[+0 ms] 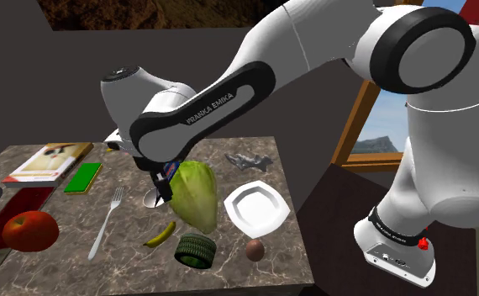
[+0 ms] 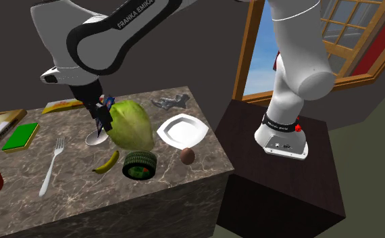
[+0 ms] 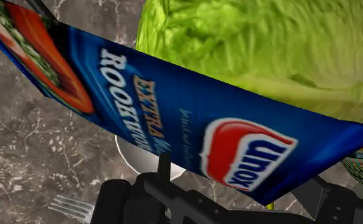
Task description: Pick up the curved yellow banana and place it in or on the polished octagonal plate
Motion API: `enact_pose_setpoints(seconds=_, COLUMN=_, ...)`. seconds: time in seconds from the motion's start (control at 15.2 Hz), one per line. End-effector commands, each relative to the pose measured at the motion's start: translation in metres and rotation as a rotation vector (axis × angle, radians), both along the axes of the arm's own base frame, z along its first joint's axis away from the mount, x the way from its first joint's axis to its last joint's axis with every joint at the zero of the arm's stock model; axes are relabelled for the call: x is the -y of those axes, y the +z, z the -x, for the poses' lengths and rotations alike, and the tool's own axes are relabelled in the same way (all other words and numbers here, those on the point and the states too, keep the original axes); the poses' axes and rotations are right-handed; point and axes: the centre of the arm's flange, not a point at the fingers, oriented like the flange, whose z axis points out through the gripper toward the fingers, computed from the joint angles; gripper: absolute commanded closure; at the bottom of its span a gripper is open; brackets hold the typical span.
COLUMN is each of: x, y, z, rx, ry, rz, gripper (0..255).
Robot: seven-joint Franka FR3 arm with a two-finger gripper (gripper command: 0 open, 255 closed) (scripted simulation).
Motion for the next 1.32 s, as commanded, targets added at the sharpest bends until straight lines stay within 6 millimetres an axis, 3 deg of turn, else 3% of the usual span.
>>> enact_pose_setpoints(seconds=0.0, x=-0.016, y=-0.032, z=0.015, rx=-0.100, ry=0.061, rz=0.050, gripper=0)
enact_pose_setpoints(seconds=0.4, x=-0.083, y=-0.065, z=0.031, rx=-0.115, ry=0.235, rz=0.037, gripper=0)
enact_pose_setpoints(seconds=0.86, x=-0.082, y=-0.102, z=0.035, rx=-0.115, ry=0.235, rz=0.037, gripper=0)
enact_pose_setpoints(seconds=1.25, x=-0.081, y=-0.105, z=0.035, rx=-0.115, ry=0.235, rz=0.037, gripper=0)
